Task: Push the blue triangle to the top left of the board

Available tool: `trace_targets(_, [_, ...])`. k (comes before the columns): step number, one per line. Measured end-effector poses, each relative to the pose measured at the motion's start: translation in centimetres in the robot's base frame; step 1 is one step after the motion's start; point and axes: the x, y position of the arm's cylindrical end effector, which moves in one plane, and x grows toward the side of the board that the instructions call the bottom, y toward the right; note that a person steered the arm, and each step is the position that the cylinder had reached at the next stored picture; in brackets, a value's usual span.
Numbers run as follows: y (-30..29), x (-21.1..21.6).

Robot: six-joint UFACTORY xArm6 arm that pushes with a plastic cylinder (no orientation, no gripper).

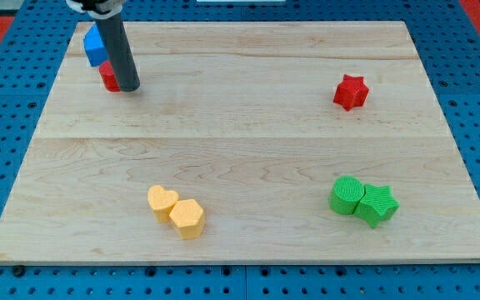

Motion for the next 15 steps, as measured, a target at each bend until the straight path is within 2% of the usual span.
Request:
trace_targets(2, [-2.1, -3.2])
trace_targets(4, [-5.0, -3.2])
trace_targets(5, [0.0, -3.5])
trace_targets(6, [1.7, -7.7])
trace_targets(8, [-2.3, -12.1])
trace_targets(11, [-5.7, -12.1])
trace_targets(12, [-3.2, -11.8])
trace_targets(15, [-3.2, -10.5])
